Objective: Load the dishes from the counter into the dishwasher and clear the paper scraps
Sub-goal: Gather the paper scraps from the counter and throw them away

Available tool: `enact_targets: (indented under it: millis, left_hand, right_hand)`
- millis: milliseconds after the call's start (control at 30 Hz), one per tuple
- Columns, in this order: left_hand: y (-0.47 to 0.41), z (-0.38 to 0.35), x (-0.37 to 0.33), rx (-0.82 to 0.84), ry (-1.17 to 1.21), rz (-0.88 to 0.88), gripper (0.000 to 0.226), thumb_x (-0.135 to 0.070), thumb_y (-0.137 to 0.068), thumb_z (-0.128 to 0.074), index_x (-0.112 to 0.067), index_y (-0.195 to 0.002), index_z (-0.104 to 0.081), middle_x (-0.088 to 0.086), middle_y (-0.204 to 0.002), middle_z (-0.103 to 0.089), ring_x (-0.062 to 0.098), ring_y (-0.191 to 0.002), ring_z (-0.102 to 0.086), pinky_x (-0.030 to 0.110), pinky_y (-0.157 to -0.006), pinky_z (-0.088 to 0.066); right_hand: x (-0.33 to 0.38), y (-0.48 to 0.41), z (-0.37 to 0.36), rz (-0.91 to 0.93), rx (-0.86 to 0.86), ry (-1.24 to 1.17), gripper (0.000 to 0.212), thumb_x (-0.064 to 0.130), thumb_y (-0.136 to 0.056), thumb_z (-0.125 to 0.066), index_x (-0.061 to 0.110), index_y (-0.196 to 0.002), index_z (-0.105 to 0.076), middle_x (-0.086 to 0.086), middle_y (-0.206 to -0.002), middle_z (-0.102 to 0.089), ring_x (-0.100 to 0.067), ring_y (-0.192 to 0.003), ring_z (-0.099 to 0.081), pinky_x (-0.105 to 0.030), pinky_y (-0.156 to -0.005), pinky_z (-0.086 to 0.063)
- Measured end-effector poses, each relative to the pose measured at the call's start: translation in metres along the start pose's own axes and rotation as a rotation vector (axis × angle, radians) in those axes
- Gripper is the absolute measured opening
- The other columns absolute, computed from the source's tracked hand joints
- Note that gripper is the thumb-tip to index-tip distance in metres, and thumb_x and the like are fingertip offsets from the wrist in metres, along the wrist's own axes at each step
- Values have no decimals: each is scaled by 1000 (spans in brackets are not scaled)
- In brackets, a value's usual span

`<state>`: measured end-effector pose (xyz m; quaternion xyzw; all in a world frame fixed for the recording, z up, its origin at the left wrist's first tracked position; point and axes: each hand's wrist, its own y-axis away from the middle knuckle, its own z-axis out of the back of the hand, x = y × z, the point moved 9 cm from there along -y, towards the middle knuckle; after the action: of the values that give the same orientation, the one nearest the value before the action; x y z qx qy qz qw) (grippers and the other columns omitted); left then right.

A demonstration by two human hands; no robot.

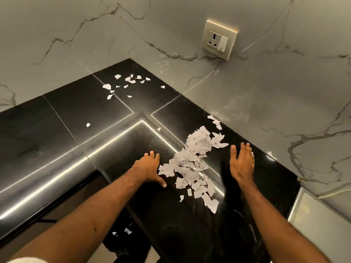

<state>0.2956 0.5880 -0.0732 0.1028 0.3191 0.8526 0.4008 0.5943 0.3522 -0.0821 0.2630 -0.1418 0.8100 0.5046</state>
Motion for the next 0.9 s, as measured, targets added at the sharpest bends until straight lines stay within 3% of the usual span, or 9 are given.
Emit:
enact_targets:
  millis: [100,233,333,400,467,533,633,800,900]
  left_hand:
    - [-8,8,1,62,-130,-22,141,-66,-62,-86,-13,-163,-3,13,-170,-8,35,-154,-21,52,-121,-32]
    - [-7,15,-15,48,-267,-74,119,-58,-67,-87,-7,-157,-29,13,-160,-35,32,-144,-39,47,-112,-44]
    - [-14,14,-22,35,-348,-119,98,-62,-64,-86,-12,-142,-54,7,-140,-54,26,-130,-50,44,-101,-52]
    - [-17,13,-23,35,-376,-128,88,-62,-63,-88,-14,-132,-61,4,-131,-59,25,-124,-53,45,-97,-55]
    - [-16,14,-26,57,-406,-134,83,-58,-65,-89,-15,-131,-61,5,-130,-61,27,-122,-55,47,-97,-55]
    - [-16,16,-31,73,-423,-144,84,-56,-64,-90,-14,-130,-60,5,-128,-62,29,-120,-58,47,-97,-55]
    - [-16,20,-37,77,-455,-155,83,-55,-63,-92,-14,-128,-60,5,-123,-65,27,-114,-63,46,-95,-56]
    - [-15,23,-39,79,-444,-159,71,-46,-73,-88,-12,-128,-60,6,-126,-63,28,-116,-62,46,-96,-55]
    - [-12,24,-41,87,-461,-158,69,-42,-74,-89,-10,-127,-60,7,-126,-63,30,-117,-61,47,-97,-55]
  right_hand:
    - [-15,-5,-12,-27,89,102,99,82,-93,-2,14,-164,-7,-8,-172,-2,-22,-159,1,-48,-130,-4]
    - [14,26,-39,130,201,86,80,75,-102,-11,26,-165,-3,8,-171,4,-9,-157,5,-38,-129,-2]
    - [40,46,-36,164,291,-243,63,67,-106,-24,34,-158,-35,8,-165,-31,-6,-149,-30,-33,-122,-26]
    - [45,39,-12,158,182,-362,53,59,-108,-32,32,-151,-49,6,-156,-47,-7,-138,-44,-31,-114,-38]
    - [37,20,9,113,40,-343,56,59,-108,-32,28,-151,-49,2,-156,-48,-12,-141,-43,-39,-118,-37]
    - [32,-4,18,66,10,-307,65,65,-105,-29,25,-154,-45,0,-159,-45,-15,-146,-40,-45,-122,-32]
    - [49,-38,10,110,98,-243,72,71,-103,-27,25,-158,-37,0,-163,-38,-18,-150,-35,-45,-124,-27]
    - [99,-88,-22,308,269,-77,74,76,-101,-21,31,-158,-33,0,-163,-39,-20,-148,-37,-51,-122,-31]
    - [119,-112,-42,397,337,-9,74,73,-101,-26,24,-154,-41,-4,-161,-40,-25,-148,-38,-41,-121,-27]
